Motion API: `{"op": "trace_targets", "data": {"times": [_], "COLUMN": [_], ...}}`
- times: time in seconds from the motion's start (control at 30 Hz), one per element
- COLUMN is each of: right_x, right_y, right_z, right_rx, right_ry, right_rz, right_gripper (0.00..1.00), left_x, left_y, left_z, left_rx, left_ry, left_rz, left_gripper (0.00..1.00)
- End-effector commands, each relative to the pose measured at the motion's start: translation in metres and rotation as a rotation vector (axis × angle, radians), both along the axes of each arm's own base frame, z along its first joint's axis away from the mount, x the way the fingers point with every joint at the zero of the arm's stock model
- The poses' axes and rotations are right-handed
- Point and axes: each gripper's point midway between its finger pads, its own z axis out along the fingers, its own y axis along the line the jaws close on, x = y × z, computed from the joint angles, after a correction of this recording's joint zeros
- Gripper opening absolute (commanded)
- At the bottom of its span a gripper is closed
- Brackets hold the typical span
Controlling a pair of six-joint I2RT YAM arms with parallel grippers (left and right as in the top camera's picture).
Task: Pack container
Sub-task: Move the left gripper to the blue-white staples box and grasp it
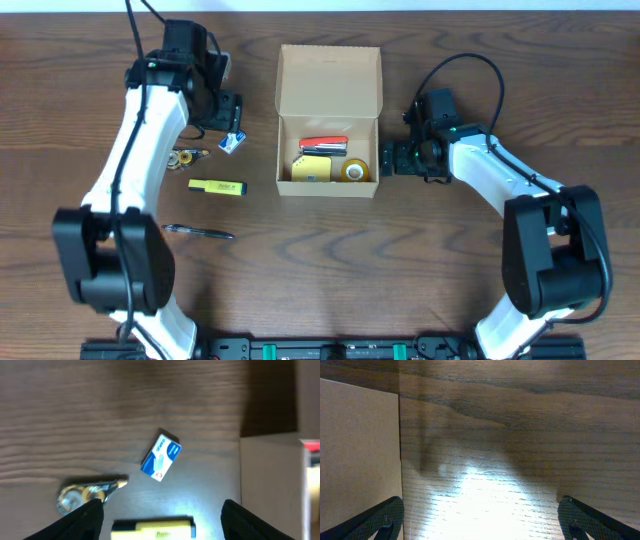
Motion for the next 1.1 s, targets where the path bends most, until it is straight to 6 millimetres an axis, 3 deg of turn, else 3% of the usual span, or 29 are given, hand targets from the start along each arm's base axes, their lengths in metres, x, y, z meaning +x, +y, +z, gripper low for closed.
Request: {"op": "trace_targets", "data": {"times": [0.0,0.3,0.47,0.87,1.07], "right_x": [0.0,0.0,0.0,0.0,0.0], "right_y": [-0.002,-0.002,-0.002,-0.002,-0.002], "right_z": [-0.001,-0.001,-0.001,-0.001,-0.001], "right_rx": [0.0,0.0,0.0,0.0,0.0], "right_ry": [0.002,0.002,0.002,0.002,0.002], "right_rz": [0.007,0.007,0.007,0.007,0.007], "right_gripper": [0.99,0.99,0.99,0.99,0.99], "left_x": [0.008,0.014,0.019,0.018,0.021], "left_y": [0.0,-0.007,-0.003,0.005,0.004], "left_z": [-0.017,-0.076,-0.094,-0.116,-0.119], "left_rx": [0.005,0.102,0.135,0.186,0.186], "left_ry": [0.019,0.092,0.102,0.141,0.132], "left_rz": [0.02,-0.232,-0.253,-0.282,-0.281], "left_gripper": [0.76,0.76,0.76,0.73,0.56]}}
